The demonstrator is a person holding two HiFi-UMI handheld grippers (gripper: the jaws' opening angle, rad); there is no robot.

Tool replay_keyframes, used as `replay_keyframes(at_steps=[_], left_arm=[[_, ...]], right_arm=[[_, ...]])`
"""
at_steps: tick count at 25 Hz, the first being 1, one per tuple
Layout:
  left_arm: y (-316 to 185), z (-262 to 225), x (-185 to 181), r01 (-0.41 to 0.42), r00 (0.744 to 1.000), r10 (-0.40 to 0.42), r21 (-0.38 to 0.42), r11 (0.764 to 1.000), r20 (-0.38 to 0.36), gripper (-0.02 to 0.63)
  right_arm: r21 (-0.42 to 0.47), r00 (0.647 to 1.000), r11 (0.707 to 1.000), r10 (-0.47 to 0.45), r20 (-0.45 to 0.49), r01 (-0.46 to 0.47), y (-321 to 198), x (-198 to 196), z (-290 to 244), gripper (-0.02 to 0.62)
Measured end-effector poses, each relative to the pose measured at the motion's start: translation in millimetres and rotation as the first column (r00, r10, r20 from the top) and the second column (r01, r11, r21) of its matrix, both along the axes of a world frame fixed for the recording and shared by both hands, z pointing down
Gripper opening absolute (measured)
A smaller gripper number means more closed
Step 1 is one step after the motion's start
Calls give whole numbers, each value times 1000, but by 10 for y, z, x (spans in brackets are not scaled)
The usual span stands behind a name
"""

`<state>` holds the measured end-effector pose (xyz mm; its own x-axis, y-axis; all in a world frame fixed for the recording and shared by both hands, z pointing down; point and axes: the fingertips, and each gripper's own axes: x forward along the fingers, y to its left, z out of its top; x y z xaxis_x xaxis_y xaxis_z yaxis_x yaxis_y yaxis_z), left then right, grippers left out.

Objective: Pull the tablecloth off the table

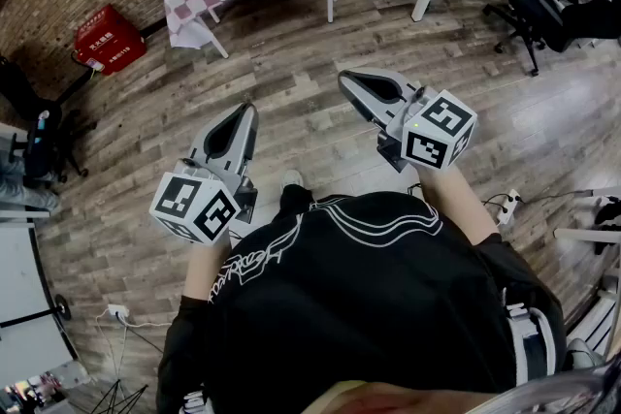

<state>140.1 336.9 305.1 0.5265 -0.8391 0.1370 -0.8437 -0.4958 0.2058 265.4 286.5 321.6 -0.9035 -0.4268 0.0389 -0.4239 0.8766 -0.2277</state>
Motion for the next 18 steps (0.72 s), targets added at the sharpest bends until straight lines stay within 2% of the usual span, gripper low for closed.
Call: replay_keyframes(at_steps=[10,14,18], left_arm=[[-18,-16,180,-13,1000,13,7,1000,16,5],[-64,86,60,5,1000,-5,-22,1000,8,6],[-137,179,-81,19,999,-20,-38,999,-35,6]], right_arm=[[-39,1000,999,-9,13,10,-29,127,71,-4],[-72,1000,997,-18,2,18,-115,52,184,-3],[-115,998,992,-42,39,46,-171,-66,290,-3]])
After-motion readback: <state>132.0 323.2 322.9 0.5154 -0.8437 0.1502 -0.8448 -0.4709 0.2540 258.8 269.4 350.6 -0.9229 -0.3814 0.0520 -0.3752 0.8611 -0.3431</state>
